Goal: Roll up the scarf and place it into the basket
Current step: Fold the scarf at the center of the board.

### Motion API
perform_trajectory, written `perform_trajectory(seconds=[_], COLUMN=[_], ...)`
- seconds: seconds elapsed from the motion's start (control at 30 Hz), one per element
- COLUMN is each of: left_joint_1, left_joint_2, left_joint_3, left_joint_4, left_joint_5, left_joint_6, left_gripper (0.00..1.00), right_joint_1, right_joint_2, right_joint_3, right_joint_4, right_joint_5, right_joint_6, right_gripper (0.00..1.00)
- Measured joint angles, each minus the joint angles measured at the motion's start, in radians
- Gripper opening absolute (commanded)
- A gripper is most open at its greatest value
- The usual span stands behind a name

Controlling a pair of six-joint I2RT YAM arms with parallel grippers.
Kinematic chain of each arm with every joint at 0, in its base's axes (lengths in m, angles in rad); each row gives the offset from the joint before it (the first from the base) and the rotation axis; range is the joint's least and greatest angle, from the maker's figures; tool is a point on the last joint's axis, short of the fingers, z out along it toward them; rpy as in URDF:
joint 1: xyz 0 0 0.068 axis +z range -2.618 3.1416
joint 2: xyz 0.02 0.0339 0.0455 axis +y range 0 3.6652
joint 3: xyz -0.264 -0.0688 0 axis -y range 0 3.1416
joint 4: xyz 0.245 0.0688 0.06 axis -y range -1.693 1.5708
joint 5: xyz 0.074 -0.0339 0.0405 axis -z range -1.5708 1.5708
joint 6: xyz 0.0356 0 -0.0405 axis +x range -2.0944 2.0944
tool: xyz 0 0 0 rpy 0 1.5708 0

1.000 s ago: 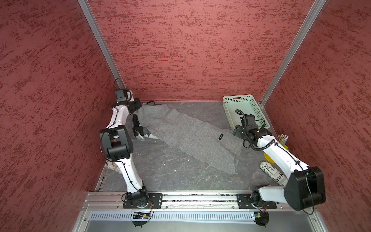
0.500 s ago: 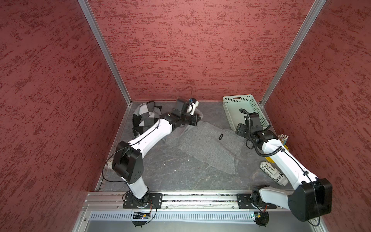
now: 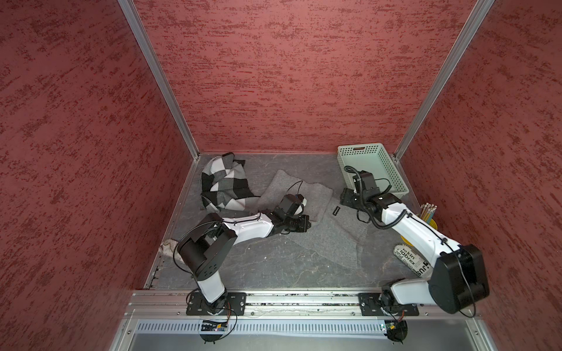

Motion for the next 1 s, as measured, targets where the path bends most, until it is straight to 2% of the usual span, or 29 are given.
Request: perform_trajectory(seconds=[0.13, 0.47, 0.8, 1.0], left_joint_1=[-0.002, 0.000, 0.010, 0.016], left_joint_2=[0.010, 0.010, 0.010, 0.011], left_joint_3=[-0.007, -0.013, -0.014, -0.014], left_joint_4=[0.014, 0.019, 0.021, 0.026], left_joint_5=[0.009, 0.017, 0.045, 0.057], left_joint_6=[-0.015, -0.020, -0.035, -0.035], left_gripper=[0.00, 0.00, 0.00, 0.00], right_joint_1=[0.029, 0.034, 0.013, 0.002], right_joint_2=[0.148, 0.452, 0.586, 0.607], right_joint_3=[0.039, 0.278, 0.329, 0.342], right_joint_4=[0.050, 0.098, 0.103, 0.125], right_joint_5=[-0.010, 0.045, 0.047, 0.035], right_joint_6=[0.023, 0.034, 0.034, 0.019], right_gripper=[0.65, 0.62, 0.61, 0.51])
